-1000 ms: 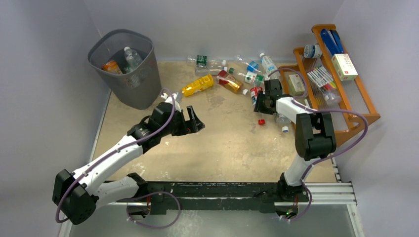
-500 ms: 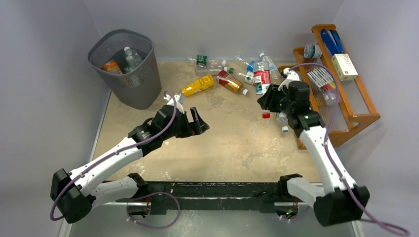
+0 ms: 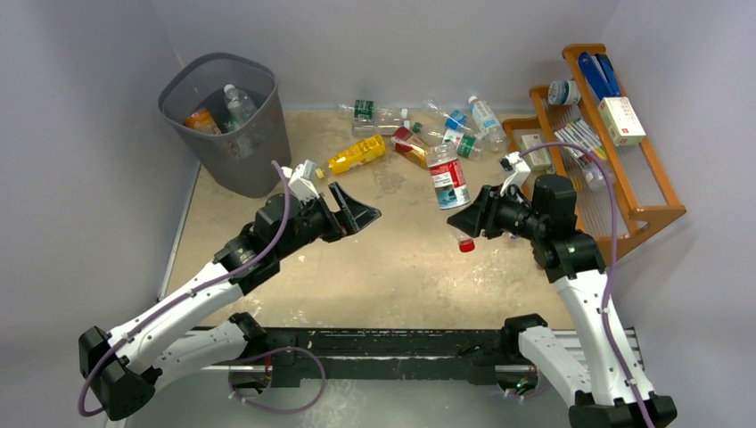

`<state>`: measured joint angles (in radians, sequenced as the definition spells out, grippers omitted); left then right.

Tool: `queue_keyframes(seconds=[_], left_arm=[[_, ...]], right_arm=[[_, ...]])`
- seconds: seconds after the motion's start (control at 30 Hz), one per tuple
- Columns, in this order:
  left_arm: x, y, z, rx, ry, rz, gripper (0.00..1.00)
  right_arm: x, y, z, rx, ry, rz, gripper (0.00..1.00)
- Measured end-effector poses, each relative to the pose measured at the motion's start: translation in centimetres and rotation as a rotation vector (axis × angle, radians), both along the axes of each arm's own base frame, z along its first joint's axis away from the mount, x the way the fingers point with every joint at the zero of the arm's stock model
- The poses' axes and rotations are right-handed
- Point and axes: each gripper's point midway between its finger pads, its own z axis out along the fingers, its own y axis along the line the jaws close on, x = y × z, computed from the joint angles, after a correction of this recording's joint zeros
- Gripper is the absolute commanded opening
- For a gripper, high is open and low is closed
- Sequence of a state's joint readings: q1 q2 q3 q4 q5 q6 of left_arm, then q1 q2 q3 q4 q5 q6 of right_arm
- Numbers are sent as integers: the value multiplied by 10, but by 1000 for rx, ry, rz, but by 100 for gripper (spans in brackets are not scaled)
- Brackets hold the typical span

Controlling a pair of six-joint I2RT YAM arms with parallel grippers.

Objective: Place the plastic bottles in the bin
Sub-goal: Pick up the plastic bottle at the center of the board.

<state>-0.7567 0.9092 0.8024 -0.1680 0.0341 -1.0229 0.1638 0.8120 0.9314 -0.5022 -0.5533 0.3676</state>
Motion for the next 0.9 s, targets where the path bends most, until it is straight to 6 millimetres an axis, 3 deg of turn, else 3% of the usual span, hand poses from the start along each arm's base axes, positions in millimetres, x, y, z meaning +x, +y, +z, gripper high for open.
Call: queue_keyframes(seconds=[0.23, 0.4, 0.7, 0.9], left_arm=[[-1, -17, 20, -130, -32, -32, 90], [1, -33, 29, -176, -64, -59, 90], [-10, -87, 5, -100, -75, -158, 91], [-16, -108, 10, -106, -133, -188, 91]], right_arm=[[-13, 17, 9, 93, 18, 96, 42], [-20, 25, 2, 140, 42, 132, 42], [-27, 37, 6, 188, 48, 181, 42], [-30, 45, 13, 209, 34, 217, 42]])
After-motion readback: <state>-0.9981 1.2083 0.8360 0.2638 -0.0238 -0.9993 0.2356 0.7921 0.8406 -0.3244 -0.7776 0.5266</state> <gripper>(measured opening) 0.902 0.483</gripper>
